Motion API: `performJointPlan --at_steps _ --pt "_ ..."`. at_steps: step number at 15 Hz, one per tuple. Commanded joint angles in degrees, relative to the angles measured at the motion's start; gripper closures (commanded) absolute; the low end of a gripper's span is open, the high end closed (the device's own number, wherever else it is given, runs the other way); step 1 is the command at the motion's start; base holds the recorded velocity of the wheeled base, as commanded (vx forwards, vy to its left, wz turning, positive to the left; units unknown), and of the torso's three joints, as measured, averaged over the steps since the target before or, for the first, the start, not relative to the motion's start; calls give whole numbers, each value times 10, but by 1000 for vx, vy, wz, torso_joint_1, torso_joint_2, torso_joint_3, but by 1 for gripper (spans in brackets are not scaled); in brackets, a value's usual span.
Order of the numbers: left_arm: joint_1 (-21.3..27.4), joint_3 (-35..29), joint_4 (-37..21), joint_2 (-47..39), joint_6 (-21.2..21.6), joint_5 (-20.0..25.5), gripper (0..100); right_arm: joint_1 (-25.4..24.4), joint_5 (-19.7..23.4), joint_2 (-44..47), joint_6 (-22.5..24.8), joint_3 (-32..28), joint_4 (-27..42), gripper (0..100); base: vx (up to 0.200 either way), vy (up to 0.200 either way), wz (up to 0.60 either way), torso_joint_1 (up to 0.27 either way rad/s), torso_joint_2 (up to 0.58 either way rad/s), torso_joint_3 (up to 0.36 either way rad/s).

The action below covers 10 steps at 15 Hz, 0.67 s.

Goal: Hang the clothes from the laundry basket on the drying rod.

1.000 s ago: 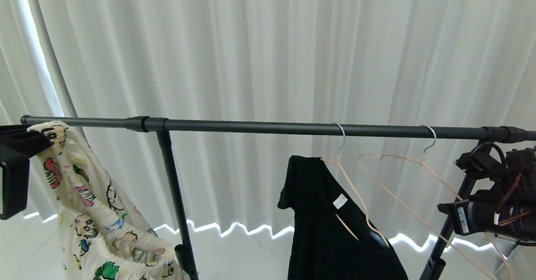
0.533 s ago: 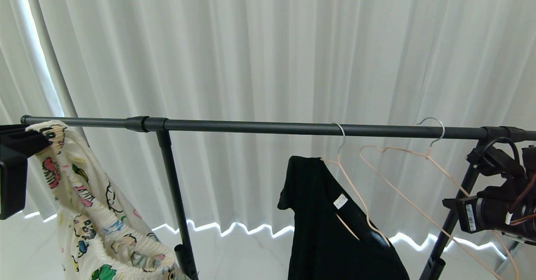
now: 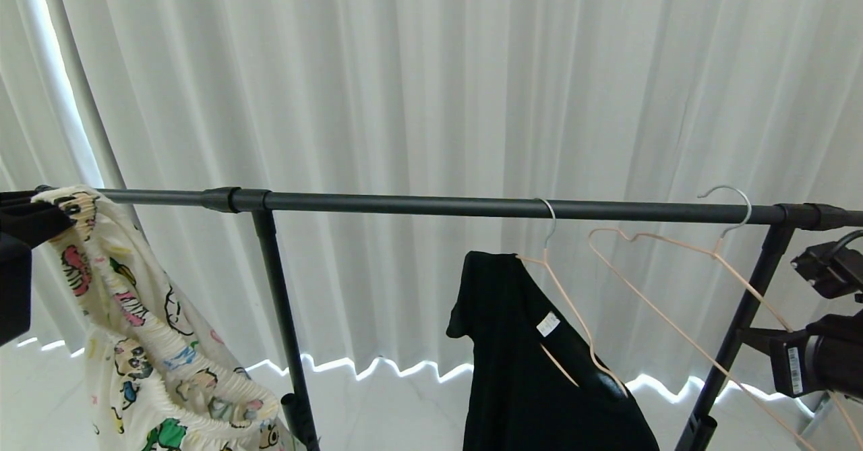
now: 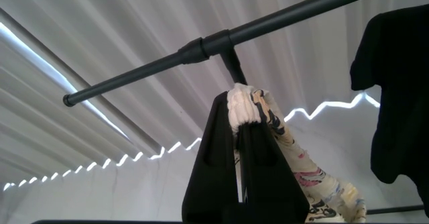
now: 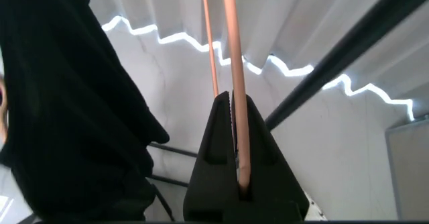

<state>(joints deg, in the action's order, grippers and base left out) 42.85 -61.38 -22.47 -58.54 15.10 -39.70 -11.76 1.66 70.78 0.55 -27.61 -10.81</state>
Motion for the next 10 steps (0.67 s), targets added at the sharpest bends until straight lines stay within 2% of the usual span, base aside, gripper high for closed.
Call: performJointPlan --at_steps 1,3,7,10 --pt "0 0 0 2 8 0 100 0 -1 -42 4 17 15 100 -200 0 0 7 2 2" --pt "0 0 1 5 20 0 100 0 0 -64 5 17 40 100 -200 0 0 12 15 2" --pt "0 1 4 5 21 0 100 0 0 -75 11 17 45 100 -200 0 0 -7 2 6" --pt "0 1 5 4 20 0 100 -3 5 -77 38 15 44 100 -200 0 0 2 2 4"
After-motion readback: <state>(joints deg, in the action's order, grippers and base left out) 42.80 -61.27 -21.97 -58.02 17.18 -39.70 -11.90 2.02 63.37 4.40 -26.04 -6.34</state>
